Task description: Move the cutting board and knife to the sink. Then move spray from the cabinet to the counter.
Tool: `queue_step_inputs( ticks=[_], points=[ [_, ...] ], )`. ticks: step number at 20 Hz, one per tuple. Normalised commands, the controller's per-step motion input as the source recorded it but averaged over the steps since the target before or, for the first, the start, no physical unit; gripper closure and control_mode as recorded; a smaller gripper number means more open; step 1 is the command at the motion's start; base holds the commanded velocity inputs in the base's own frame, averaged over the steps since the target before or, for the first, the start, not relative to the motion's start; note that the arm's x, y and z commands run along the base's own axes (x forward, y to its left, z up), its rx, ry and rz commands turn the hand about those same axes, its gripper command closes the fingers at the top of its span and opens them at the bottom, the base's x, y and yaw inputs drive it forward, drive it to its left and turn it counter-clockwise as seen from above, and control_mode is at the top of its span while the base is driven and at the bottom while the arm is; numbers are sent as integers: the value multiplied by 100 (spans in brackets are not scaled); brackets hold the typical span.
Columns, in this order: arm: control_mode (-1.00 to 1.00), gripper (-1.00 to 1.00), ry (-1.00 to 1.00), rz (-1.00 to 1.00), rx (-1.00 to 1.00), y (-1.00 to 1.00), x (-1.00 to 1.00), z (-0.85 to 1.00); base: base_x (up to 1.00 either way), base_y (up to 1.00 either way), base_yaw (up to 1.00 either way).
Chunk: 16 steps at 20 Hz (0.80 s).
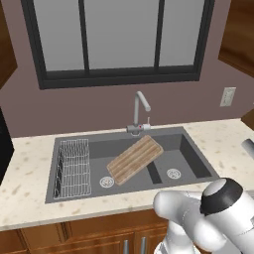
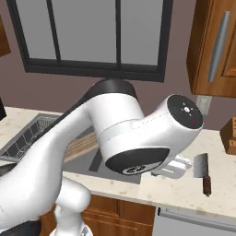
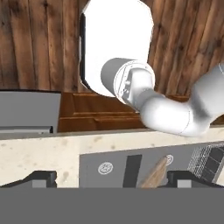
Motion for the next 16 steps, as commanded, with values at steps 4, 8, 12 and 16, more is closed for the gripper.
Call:
queue_step_inputs(
  ticks=[4, 8, 12, 16],
  points=[
    [-100, -100, 16, -7, -13, -22, 39, -67, 0, 0, 0],
    [-100, -100, 9, -10, -1, -39, 47, -72, 0, 0, 0],
    [-100, -100, 14, -10, 0, -44, 57, -51, 0, 0, 0],
    [-100, -100, 18, -4, 0, -55, 58, -15, 0, 0, 0]
  ],
)
